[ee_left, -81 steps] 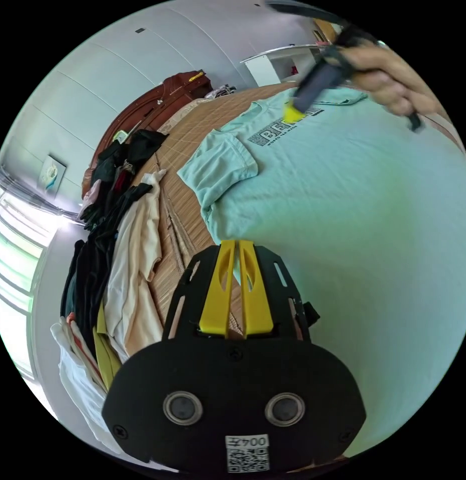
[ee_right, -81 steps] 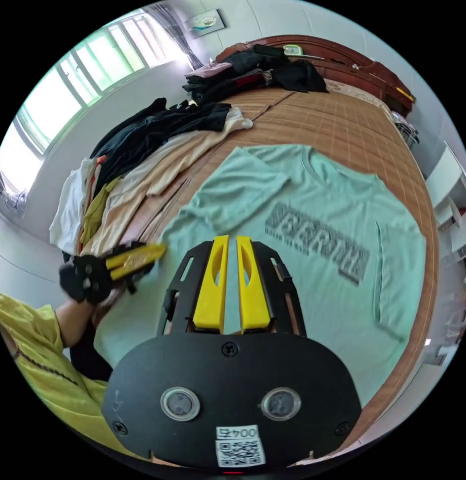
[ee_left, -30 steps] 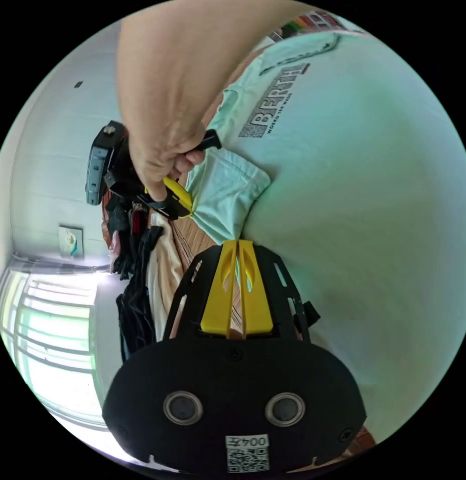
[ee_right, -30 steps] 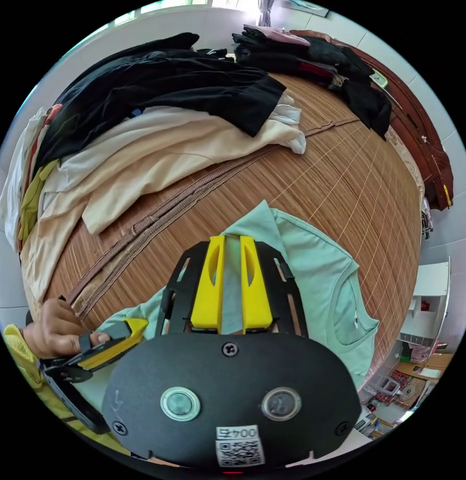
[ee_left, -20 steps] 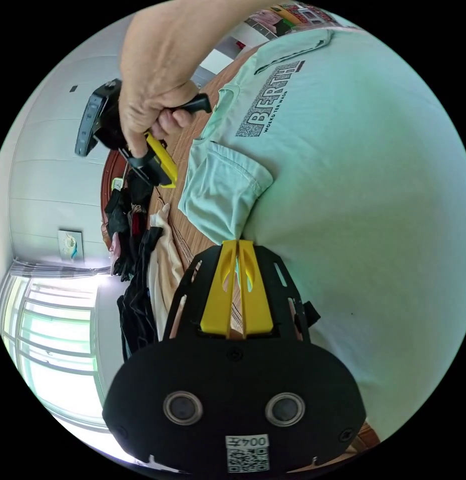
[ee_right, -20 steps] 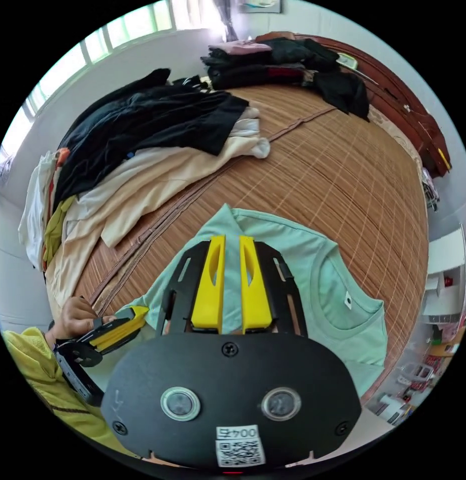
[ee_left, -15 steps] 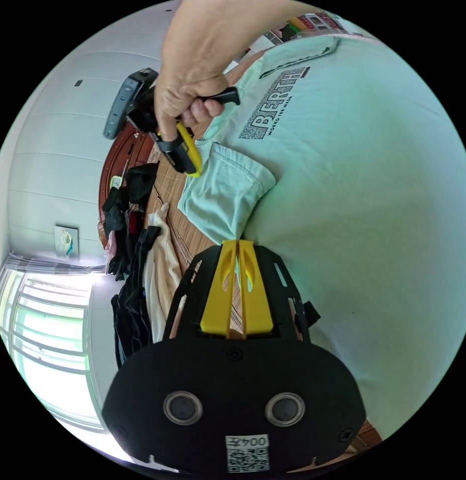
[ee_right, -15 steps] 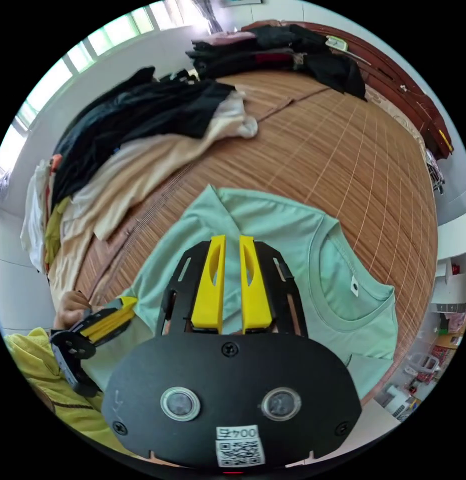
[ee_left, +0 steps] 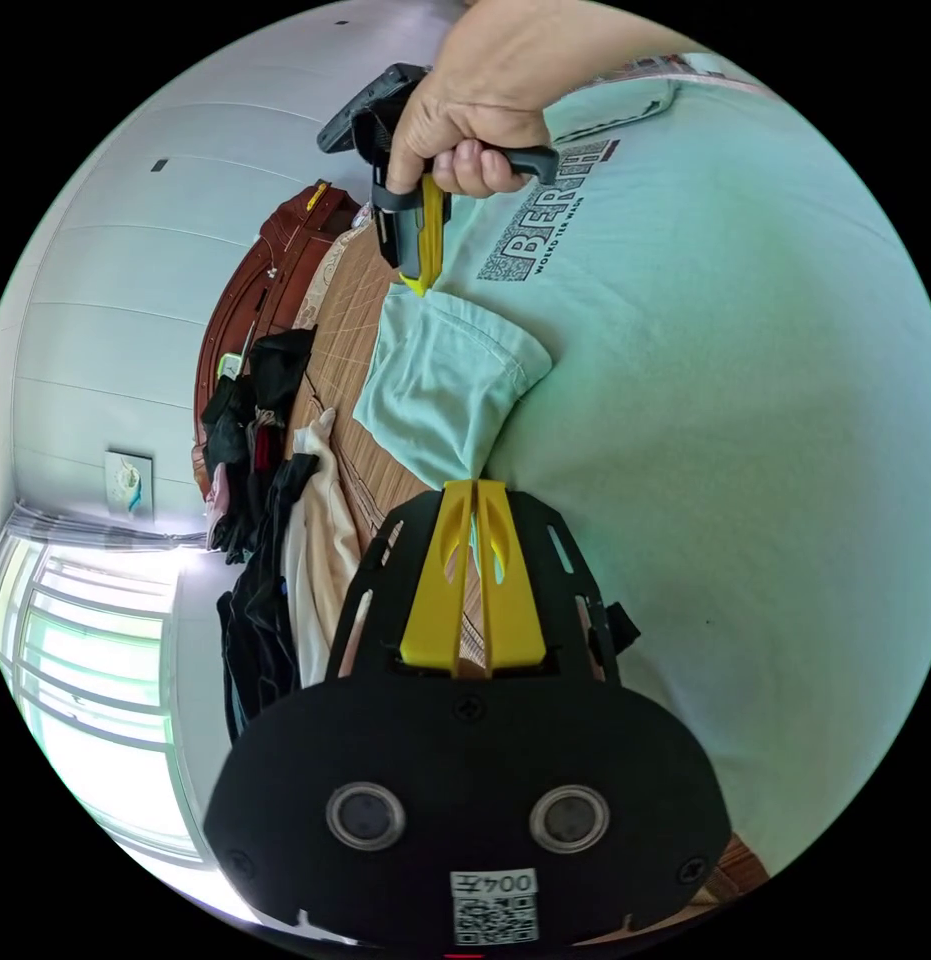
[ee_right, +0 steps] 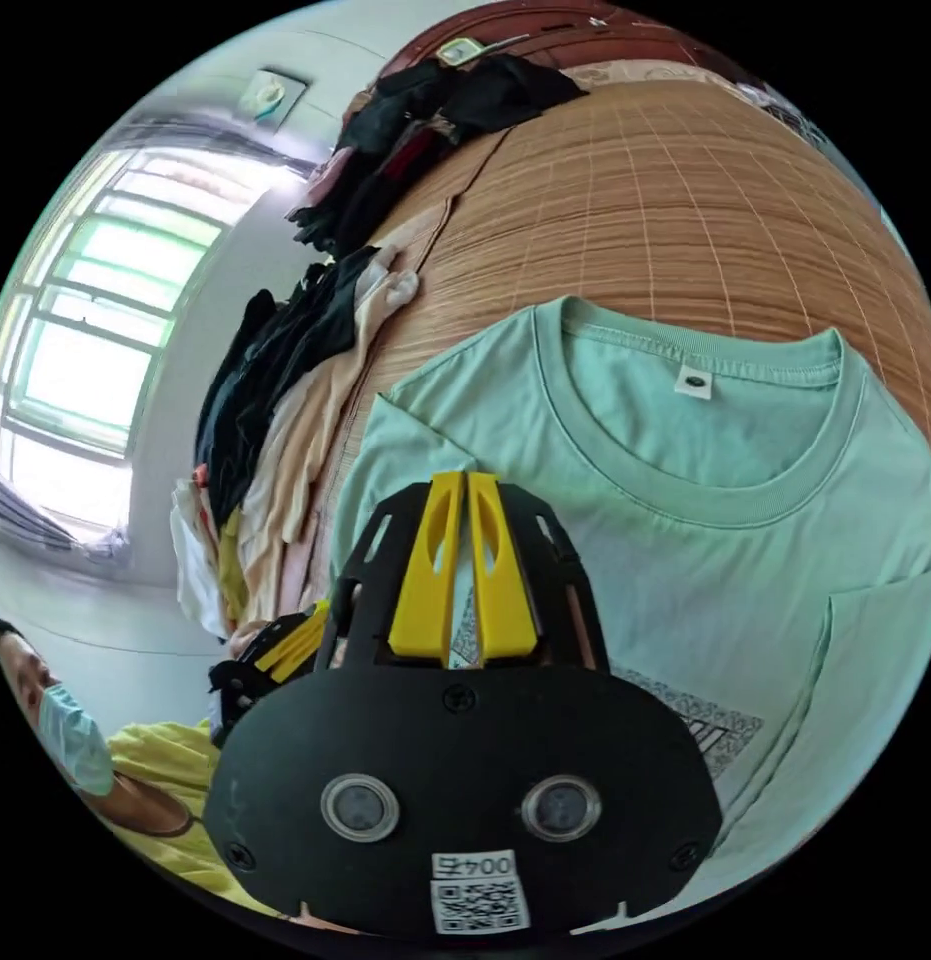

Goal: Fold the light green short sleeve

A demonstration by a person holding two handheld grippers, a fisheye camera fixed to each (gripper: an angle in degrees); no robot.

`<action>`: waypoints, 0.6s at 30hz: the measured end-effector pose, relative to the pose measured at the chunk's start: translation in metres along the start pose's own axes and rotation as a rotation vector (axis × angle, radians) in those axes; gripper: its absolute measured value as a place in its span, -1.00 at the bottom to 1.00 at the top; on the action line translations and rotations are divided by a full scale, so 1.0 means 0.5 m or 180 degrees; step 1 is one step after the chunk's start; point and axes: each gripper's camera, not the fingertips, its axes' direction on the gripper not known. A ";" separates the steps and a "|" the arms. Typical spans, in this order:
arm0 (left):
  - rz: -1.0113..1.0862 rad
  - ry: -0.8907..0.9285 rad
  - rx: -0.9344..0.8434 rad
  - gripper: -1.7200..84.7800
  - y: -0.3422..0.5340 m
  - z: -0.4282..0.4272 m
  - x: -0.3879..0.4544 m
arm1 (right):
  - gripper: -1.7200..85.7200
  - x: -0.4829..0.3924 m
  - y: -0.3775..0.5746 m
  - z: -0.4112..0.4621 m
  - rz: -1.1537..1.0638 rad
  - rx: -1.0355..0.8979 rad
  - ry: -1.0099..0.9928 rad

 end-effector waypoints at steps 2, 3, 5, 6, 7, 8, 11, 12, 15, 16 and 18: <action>-0.0006 0.0006 0.0006 -0.94 -0.002 -0.010 -0.002 | -0.91 -0.011 0.012 0.020 -0.0134 -0.0068 0.0350; -0.0009 0.0010 0.0014 -0.94 -0.002 -0.015 -0.003 | -0.88 -0.012 0.024 0.020 -0.0087 -0.0010 0.0352; -0.0015 0.0019 0.0032 -0.94 -0.002 -0.023 -0.005 | -0.82 -0.030 0.053 0.007 -0.0148 0.0161 0.0482; -0.0020 0.0025 0.0037 -0.94 -0.003 -0.026 -0.007 | -0.81 -0.053 0.082 -0.003 -0.0268 0.0303 0.0563; -0.0029 0.0035 0.0042 -0.94 -0.004 -0.031 -0.009 | -0.83 -0.082 0.118 -0.005 -0.0451 0.0395 0.0577; -0.0030 0.0036 0.0045 -0.94 -0.005 -0.037 -0.010 | -0.84 -0.100 0.138 -0.003 -0.0574 0.0423 0.0555; -0.0028 0.0035 0.0052 -0.93 -0.009 -0.051 -0.013 | -0.93 -0.190 0.237 0.054 -0.1253 0.0223 0.0497; -0.0030 0.0038 0.0055 -0.93 -0.010 -0.054 -0.014 | -0.93 -0.213 0.269 0.093 -0.1421 0.0013 0.0566; -0.0065 0.0054 0.0093 -0.92 -0.012 -0.071 -0.021 | -0.90 -0.232 0.327 0.131 -0.1348 -0.0038 0.0774; -0.0072 0.0045 0.0103 -0.92 -0.012 -0.075 -0.022 | -0.88 -0.239 0.348 0.111 -0.1254 0.0012 0.0733; -0.0073 -0.0014 0.0168 -0.91 -0.010 -0.089 -0.024 | -0.85 -0.254 0.404 0.067 -0.1247 0.0179 0.0720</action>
